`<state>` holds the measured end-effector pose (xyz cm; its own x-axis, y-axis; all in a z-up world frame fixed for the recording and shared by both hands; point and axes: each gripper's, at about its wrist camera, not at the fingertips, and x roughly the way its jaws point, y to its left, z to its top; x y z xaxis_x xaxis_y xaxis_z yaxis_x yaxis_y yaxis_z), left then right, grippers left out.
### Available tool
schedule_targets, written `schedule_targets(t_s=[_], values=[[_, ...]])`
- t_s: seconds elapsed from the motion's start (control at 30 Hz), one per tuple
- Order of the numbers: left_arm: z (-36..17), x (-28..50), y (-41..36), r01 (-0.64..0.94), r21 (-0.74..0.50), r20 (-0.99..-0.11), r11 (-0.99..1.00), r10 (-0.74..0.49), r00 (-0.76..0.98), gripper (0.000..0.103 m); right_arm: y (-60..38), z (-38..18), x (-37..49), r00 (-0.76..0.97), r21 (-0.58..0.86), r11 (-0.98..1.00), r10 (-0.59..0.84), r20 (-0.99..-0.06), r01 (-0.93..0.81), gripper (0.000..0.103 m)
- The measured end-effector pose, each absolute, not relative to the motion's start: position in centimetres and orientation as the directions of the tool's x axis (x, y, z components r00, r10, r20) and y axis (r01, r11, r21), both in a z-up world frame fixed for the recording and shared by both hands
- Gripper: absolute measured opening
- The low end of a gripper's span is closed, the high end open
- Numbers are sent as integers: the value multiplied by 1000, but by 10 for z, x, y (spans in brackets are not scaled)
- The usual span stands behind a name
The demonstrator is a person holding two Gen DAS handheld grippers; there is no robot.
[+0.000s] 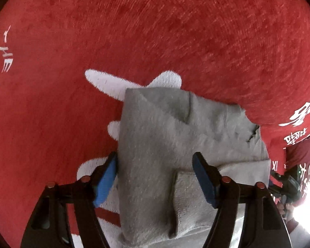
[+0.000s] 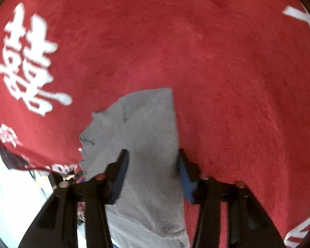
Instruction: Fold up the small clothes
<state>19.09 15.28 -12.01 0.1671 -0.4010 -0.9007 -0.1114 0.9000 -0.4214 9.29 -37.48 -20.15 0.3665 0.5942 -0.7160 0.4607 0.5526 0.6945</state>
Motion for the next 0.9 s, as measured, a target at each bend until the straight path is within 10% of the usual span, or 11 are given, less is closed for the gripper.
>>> schedule_targets(t_s=[0.07,0.17,0.47,0.8,0.83,0.9], values=[[-119,191,150,-93,-370,-922,924,-354,157,27,-372,-196,95,319,654,601,575,-753,460,14],[-112,186,147,-60,-310,-937,949,-295,185,19,-362,-170,101,319,605,702,515,-796,377,12],[-111,176,171,-115,-257,-952,959,-231,201,20,-361,-188,96,316,539,728,439,-841,423,12],[-79,130,161,-84,-204,-967,975,-187,172,20,-333,-146,62,270,455,798,372,-888,396,45],[-77,124,160,-82,-199,-969,977,-184,166,22,-328,-143,57,266,451,802,371,-890,391,45],[-74,108,154,-77,-167,-977,983,-154,150,67,-315,-137,45,257,447,810,372,-892,379,45]])
